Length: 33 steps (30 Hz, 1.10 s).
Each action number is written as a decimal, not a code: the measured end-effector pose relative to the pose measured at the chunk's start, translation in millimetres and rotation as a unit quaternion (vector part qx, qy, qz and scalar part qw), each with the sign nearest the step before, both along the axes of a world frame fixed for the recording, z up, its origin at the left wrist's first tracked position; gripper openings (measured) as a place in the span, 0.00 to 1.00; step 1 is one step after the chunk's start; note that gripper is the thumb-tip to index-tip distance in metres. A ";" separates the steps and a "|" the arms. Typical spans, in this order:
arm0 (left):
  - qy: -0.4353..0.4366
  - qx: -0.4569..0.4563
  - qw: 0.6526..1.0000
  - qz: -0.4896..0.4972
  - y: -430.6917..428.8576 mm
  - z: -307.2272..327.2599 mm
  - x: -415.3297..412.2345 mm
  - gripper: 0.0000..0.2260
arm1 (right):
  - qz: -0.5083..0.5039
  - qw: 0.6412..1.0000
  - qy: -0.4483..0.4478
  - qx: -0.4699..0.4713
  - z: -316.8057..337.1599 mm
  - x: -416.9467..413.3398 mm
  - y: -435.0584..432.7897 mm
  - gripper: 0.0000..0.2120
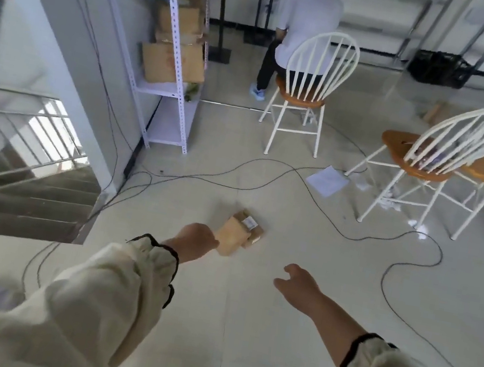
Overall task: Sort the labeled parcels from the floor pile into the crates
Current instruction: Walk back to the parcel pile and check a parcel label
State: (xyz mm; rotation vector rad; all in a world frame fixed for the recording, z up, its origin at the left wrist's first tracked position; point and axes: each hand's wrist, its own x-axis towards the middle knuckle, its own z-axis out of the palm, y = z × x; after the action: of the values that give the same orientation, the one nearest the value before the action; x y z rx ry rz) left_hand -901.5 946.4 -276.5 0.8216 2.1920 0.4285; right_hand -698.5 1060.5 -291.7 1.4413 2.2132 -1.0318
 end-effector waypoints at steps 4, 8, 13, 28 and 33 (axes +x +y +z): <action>-0.012 -0.023 0.999 0.036 34.3 -28.2 -31.8 0.13 | 0.019 0.999 -0.009 -0.042 -28.4 -39.2 52.3 0.26; -0.023 -0.074 0.996 0.038 82.1 -75.5 -79.1 0.14 | 0.015 0.997 -0.032 -0.073 -65.1 -79.6 111.5 0.26; -0.063 -0.102 0.990 0.073 164.7 -131.0 -136.3 0.13 | -0.027 0.992 -0.058 -0.108 -116.6 -131.4 186.7 0.25; -0.029 -0.072 0.994 0.071 351.1 -553.6 -198.9 0.23 | -0.124 0.988 0.044 -0.082 -545.6 -261.8 355.0 0.11; 0.082 -0.009 0.992 0.096 380.3 -669.2 -235.2 0.24 | -0.277 0.945 0.060 -0.162 -676.4 -289.8 386.7 0.13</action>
State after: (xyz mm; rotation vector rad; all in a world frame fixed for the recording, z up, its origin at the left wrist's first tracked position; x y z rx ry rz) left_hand -1136.7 1326.6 -945.7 0.6592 2.4353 0.4488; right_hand -988.3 1447.2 -968.1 1.9218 1.6177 -1.6088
